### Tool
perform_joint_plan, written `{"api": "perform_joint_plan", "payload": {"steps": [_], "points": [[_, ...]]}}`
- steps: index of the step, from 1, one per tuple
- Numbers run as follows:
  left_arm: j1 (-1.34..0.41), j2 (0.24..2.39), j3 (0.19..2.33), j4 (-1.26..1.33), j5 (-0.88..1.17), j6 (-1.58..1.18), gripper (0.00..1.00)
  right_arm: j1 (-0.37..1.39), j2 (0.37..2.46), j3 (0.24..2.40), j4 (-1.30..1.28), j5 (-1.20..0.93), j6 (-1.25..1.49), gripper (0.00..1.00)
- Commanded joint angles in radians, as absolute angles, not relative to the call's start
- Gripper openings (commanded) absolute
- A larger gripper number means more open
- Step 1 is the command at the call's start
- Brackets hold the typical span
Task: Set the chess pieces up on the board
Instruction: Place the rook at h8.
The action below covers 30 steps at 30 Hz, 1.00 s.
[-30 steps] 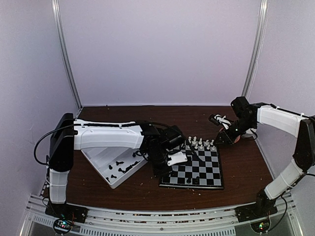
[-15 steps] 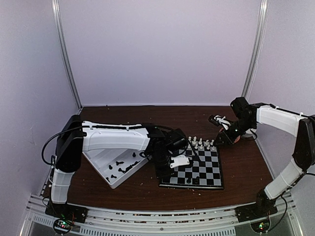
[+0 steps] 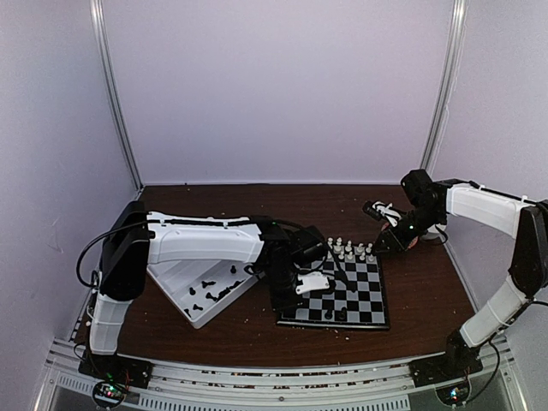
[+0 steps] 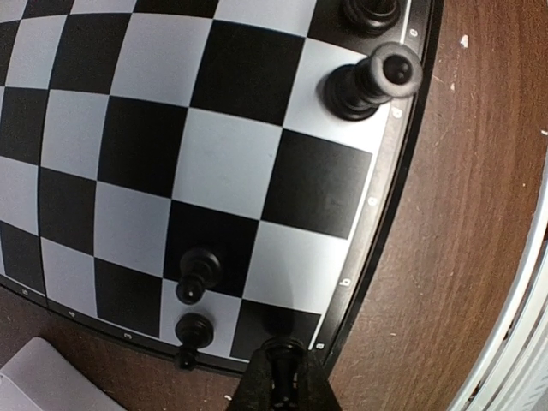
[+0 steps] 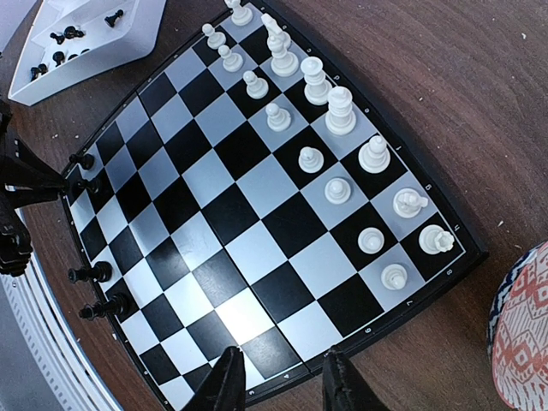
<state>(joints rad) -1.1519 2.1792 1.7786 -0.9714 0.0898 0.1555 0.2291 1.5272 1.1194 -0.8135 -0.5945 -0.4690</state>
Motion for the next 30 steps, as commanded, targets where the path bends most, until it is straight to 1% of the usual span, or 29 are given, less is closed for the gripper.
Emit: {"api": "perform_joint_plan", "payload": {"steps": [1,26,27,30], "points": [[-1.152,2.209,1.81,-0.988,0.087,0.166,0.02,0.227,1.539,1.135,-0.822,-0.587,-0.482,0.33],[-1.152,2.218,1.817,-0.993,0.07,0.137,0.03,0.227,1.542,1.135,-0.824,-0.594,-0.48,0.33],[-1.152,2.217,1.816,-0.994,0.07,0.137,0.03,0.226,1.542,1.135,-0.824,-0.594,-0.48,0.33],[-1.152,2.212,1.816,-0.994,0.073,0.137,0.09,0.227,1.542,1.136,-0.825,-0.594,-0.48,0.33]]}}
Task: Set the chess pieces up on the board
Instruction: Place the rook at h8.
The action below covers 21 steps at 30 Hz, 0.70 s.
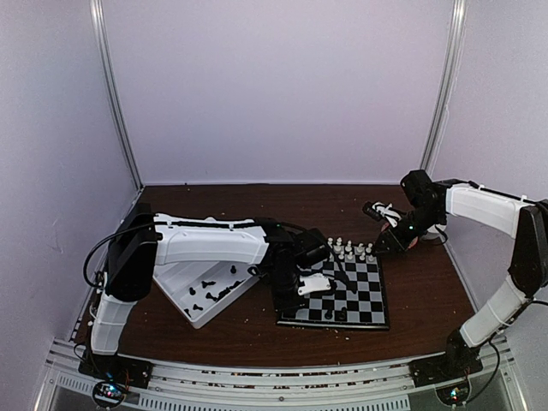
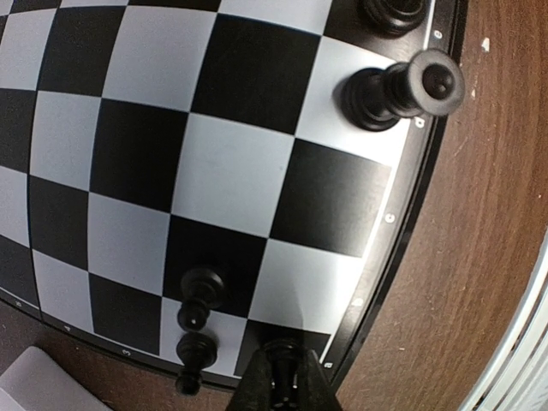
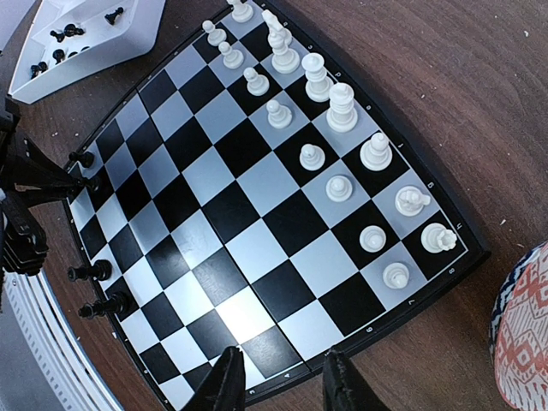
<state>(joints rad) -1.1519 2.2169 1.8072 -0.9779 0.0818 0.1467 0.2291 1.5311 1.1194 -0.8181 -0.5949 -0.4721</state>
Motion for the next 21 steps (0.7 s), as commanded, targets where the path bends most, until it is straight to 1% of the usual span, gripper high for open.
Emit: {"api": "perform_joint_plan", "payload": {"steps": [1,2,8,15,21], "points": [[-1.152,2.209,1.818,-0.993,0.075,0.137,0.12,0.227,1.542,1.136,-0.825,-0.594,-0.48,0.33],[-1.152,2.204,1.819,-0.994,0.077,0.135,0.14,0.227,1.541,1.136,-0.825,-0.595,-0.48,0.33],[-1.152,2.186,1.817,-0.994,0.077,0.134,0.18,0.227,1.542,1.136,-0.825,-0.594,-0.481,0.33],[-1.152,2.155,1.807,-0.993,0.062,0.124,0.21,0.226,1.545,1.136,-0.825,-0.595,-0.479,0.33],[-1.152,2.07,1.784,-0.997,0.036,0.107,0.26,0.227,1.547,1.137,-0.825,-0.595,-0.479,0.33]]}}
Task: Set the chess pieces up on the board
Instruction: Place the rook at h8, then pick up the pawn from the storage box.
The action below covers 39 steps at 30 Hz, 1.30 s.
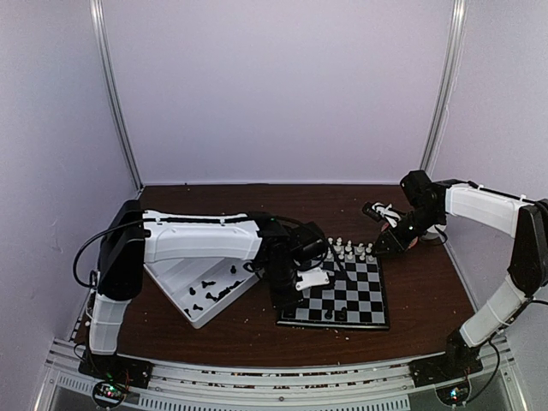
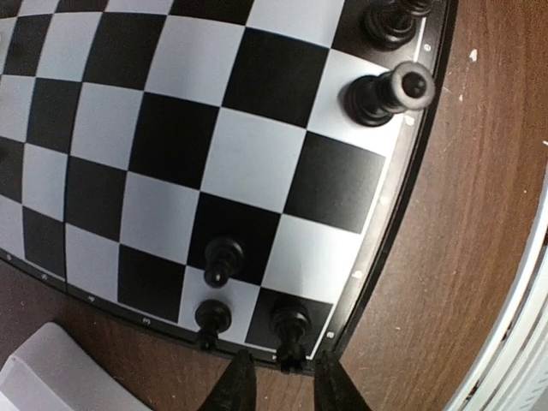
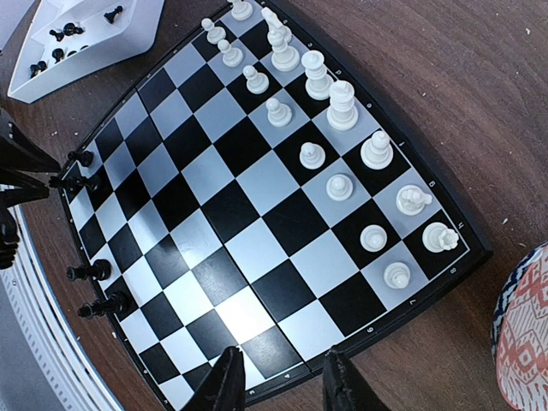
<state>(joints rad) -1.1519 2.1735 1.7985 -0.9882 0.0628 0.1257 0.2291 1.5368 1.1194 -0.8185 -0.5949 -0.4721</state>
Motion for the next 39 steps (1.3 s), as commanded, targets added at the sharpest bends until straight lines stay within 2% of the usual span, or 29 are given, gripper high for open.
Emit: {"api": "perform_joint_plan", "payload": {"steps": [1,8,12,16,21,25,34,39], "points": [[-1.151,2.05,1.786,-1.002,0.029,0.104,0.27,0.227,1.546,1.136,-0.825,-0.595,-0.479,0.33],[-1.104,1.867,1.704,-1.02,-0.102,-0.029,0.29,0.227,1.533,1.134,-0.826,-0.594,-0.479,0.33],[-1.013,1.778,1.57,-1.001,-0.199,-0.212,0.3,0.227,1.533,1.137,-0.827,-0.598,-0.479,0.33],[-0.91,1.713,1.416,-0.989,-0.208,-0.324,0.24,0.227,1.544,1.141,-0.833,-0.604,-0.481,0.33],[-0.845,1.603,1.229,-0.947,-0.208,-0.415,0.24,0.227,1.547,1.142,-0.833,-0.607,-0.483,0.33],[-0.831,1.616,1.179,-0.974,-0.193,-0.445,0.28,0.227,1.557,1.148,-0.837,-0.61,-0.484,0.33],[-0.78,1.641,1.116,-0.942,-0.14,-0.52,0.3,0.231,1.557,1.148,-0.838,-0.61,-0.482,0.33],[-0.769,1.668,1.099,-0.904,-0.116,-0.525,0.34,0.23,1.556,1.147,-0.838,-0.612,-0.483,0.33]]}}
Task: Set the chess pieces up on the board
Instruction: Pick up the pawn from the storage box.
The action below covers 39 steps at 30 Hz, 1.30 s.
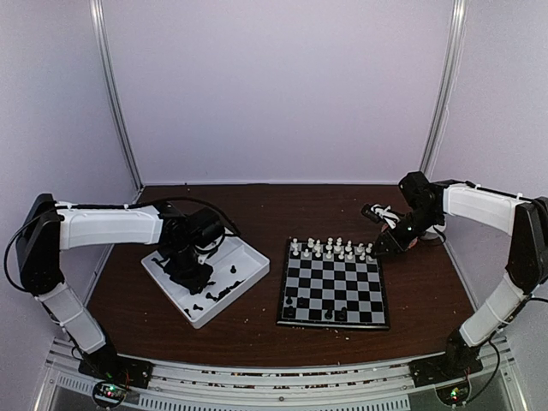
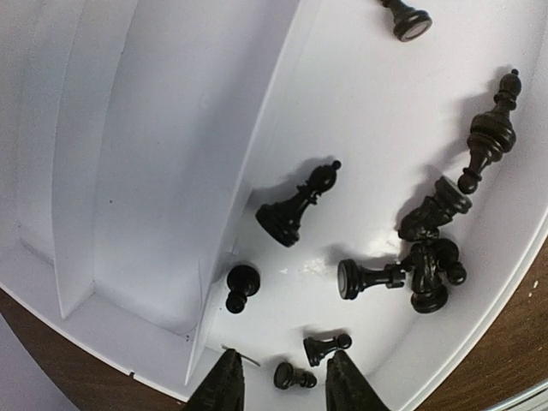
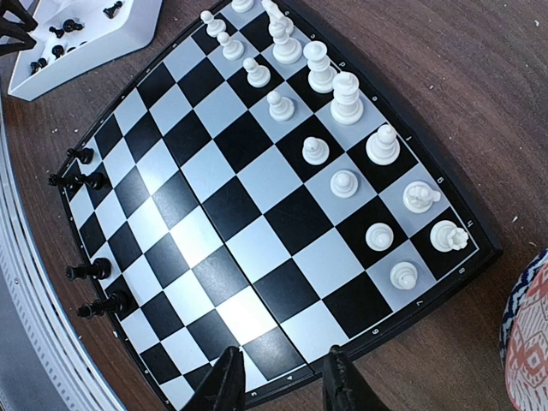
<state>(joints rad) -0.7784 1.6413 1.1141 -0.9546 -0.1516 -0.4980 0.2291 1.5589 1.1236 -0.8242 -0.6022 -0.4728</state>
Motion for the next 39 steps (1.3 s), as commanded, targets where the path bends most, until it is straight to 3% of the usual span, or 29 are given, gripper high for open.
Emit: {"api": "perform_joint_plan", "payload": {"steps": [1,22,39], "points": [[-0.769,1.676,1.098,-0.898,-0.111,-0.525,0.35,0.231,1.555,1.147,-0.839,-0.611,-0.483,0.33],[-0.715,1.729,1.049,-0.816,-0.157,-0.543,0.39,0.235,1.572,1.152,-0.844,-0.618,-0.485,0.33],[-0.708,1.759,1.112,-0.799,-0.257,-0.491,0.37,0.237,1.585,1.152,-0.843,-0.611,-0.485,0.32]]}}
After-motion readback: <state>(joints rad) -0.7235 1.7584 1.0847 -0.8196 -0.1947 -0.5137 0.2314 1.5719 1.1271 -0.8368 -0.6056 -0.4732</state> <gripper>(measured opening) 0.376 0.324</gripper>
